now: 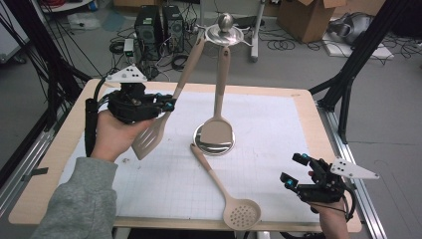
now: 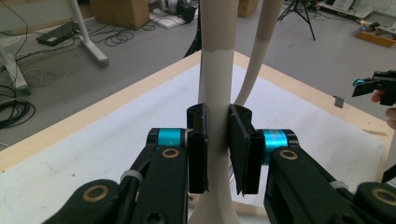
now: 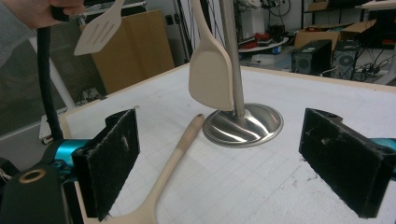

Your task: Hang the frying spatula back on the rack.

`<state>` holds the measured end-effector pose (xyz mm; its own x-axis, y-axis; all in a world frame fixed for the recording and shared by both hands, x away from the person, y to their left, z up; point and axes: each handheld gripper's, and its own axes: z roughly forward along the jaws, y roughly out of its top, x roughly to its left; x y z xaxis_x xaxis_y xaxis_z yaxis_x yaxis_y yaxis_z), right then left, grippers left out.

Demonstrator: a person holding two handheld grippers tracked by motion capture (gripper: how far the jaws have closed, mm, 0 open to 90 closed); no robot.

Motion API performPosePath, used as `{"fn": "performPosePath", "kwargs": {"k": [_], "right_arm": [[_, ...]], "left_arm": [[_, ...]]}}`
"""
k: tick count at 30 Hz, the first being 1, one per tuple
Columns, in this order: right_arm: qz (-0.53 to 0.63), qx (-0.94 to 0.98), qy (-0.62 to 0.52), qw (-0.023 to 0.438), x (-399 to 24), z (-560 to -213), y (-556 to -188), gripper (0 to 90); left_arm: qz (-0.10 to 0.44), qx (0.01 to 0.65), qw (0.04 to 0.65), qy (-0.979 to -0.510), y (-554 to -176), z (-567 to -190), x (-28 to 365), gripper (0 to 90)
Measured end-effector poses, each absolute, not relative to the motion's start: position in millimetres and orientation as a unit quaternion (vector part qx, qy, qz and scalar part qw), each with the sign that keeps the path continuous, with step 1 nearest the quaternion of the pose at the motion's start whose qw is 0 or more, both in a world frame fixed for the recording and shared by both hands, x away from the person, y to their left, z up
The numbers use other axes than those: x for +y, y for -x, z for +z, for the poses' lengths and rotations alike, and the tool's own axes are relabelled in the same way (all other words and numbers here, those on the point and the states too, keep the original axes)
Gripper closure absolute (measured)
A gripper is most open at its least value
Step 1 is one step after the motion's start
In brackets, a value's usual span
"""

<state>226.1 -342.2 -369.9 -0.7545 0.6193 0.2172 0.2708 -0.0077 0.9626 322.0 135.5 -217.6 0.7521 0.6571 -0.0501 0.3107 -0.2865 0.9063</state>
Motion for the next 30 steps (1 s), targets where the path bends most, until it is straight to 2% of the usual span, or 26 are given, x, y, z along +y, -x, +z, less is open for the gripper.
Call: {"fn": "performPosePath", "kwargs": {"k": [30], "right_arm": [[0.642,0.681,-0.323,0.139,-348.7,-368.0,-221.9,11.2]], "left_arm": [[0.199,0.319,0.497,-0.782,-342.3,-242.3,99.8,77.8]]}}
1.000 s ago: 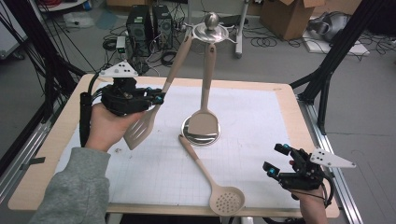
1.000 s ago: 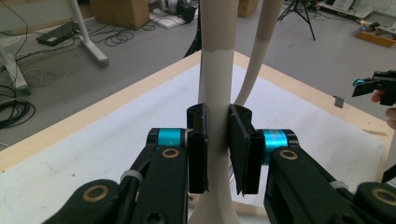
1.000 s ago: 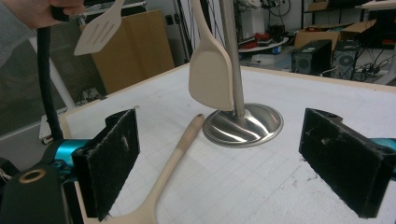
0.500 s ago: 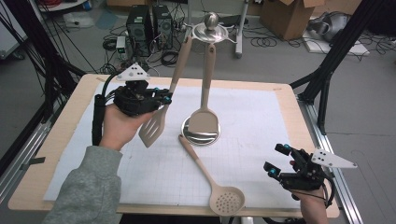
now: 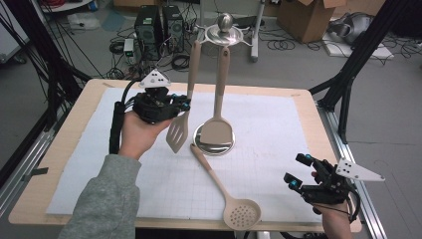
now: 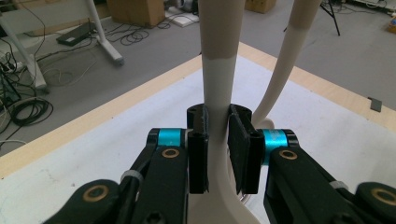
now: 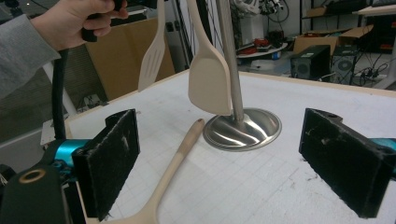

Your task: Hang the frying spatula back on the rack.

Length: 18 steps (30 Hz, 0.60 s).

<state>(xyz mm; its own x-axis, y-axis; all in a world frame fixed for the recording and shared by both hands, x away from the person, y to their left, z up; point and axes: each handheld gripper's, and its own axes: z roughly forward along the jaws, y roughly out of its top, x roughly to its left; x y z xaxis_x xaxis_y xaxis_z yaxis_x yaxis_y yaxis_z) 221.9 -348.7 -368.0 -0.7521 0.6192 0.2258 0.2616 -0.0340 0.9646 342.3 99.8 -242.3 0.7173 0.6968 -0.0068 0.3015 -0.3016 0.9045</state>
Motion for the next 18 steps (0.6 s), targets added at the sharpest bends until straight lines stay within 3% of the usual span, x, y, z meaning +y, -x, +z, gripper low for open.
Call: {"fn": "performPosePath", "kwargs": {"k": [10,15,18], "right_arm": [[0.643,0.68,-0.324,0.14,-348.8,-367.5,-221.0,11.1],[0.642,0.681,-0.323,0.138,-348.2,-368.1,-221.2,11.1],[0.64,0.683,-0.323,0.139,-347.6,-368.5,-221.6,11.1]], "left_arm": [[0.208,0.311,0.514,-0.771,-340.5,-247.9,103.8,73.7],[0.218,0.295,0.528,-0.766,-337.3,-251.4,106.2,40.7],[0.222,0.285,0.534,-0.764,-333.8,-250.5,109.7,26.7]]}}
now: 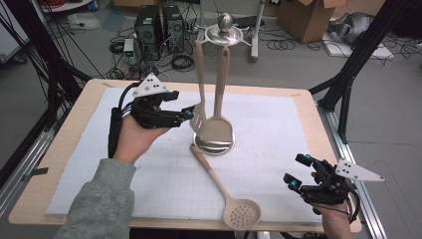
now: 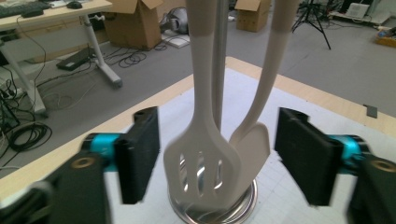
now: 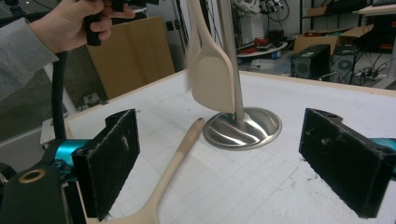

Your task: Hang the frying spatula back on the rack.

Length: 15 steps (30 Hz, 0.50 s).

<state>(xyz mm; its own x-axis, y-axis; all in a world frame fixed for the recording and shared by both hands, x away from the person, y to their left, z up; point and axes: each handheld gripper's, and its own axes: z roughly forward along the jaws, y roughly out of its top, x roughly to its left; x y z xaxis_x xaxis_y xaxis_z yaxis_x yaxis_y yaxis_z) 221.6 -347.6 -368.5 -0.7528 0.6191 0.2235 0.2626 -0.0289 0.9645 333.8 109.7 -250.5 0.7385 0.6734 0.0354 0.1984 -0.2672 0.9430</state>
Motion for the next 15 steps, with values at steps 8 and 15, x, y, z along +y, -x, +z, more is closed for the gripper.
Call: {"fn": "performPosePath", "kwargs": {"k": [8,15], "right_arm": [[0.642,0.682,-0.323,0.136,-347.1,-368.9,-221.5,11.2],[0.641,0.683,-0.323,0.135,-346.4,-369.5,-221.6,11.1]], "left_arm": [[0.224,0.29,0.547,-0.753,-324.3,-245.3,126.5,6.3],[0.232,0.29,0.551,-0.748,-310.6,-245.1,145.7,6.2]]}}
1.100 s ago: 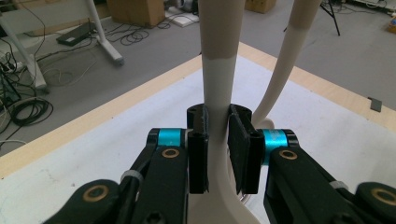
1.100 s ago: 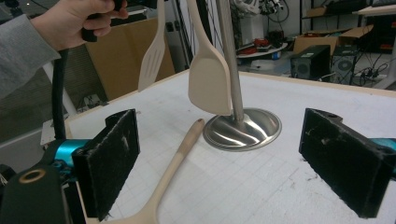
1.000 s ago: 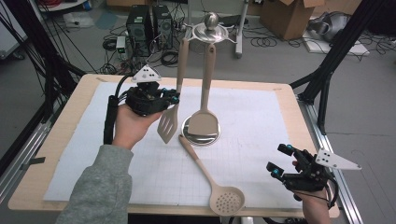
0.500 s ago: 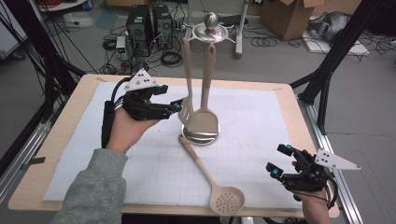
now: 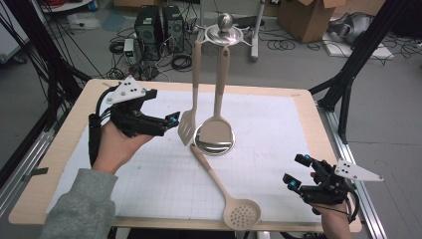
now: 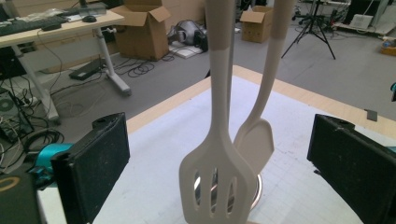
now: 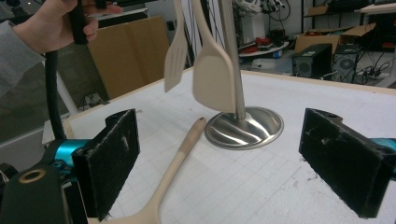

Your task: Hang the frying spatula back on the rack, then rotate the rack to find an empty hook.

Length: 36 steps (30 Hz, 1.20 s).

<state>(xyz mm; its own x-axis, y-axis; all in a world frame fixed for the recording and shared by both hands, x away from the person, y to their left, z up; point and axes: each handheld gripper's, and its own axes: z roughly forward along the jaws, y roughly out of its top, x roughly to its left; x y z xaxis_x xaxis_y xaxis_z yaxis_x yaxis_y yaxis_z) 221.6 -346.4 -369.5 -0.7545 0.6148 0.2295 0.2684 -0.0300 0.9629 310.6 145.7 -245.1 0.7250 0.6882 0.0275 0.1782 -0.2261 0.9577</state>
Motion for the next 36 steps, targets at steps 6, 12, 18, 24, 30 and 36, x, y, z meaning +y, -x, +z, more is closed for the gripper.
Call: {"fn": "performPosePath", "kwargs": {"k": [6,12,18,24,30,36], "right_arm": [[0.638,0.687,-0.32,0.135,-343.4,-369.7,-222.0,11.2],[0.636,0.689,-0.32,0.135,-342.0,-370.6,-222.5,11.2],[0.633,0.691,-0.322,0.133,-340.3,-371.9,-223.2,11.2],[0.632,0.692,-0.323,0.131,-339.7,-372.5,-223.4,11.1],[0.632,0.693,-0.322,0.133,-339.4,-372.4,-223.6,11.2],[0.63,0.693,-0.325,0.131,-338.7,-373.3,-223.9,11.1]], "left_arm": [[0.229,0.29,0.569,-0.735,-297.4,-248.5,160.2,6.2],[0.236,0.293,0.566,-0.734,-289.5,-251.8,173.0,6.2],[0.243,0.304,0.56,-0.731,-286.4,-260.4,187.3,6.2],[0.243,0.316,0.554,-0.731,-285.1,-271.2,197.6,6.2],[0.245,0.312,0.552,-0.733,-280.6,-274.6,201.4,6.2],[0.241,0.309,0.557,-0.732,-275.0,-278.3,206.8,6.2]]}}
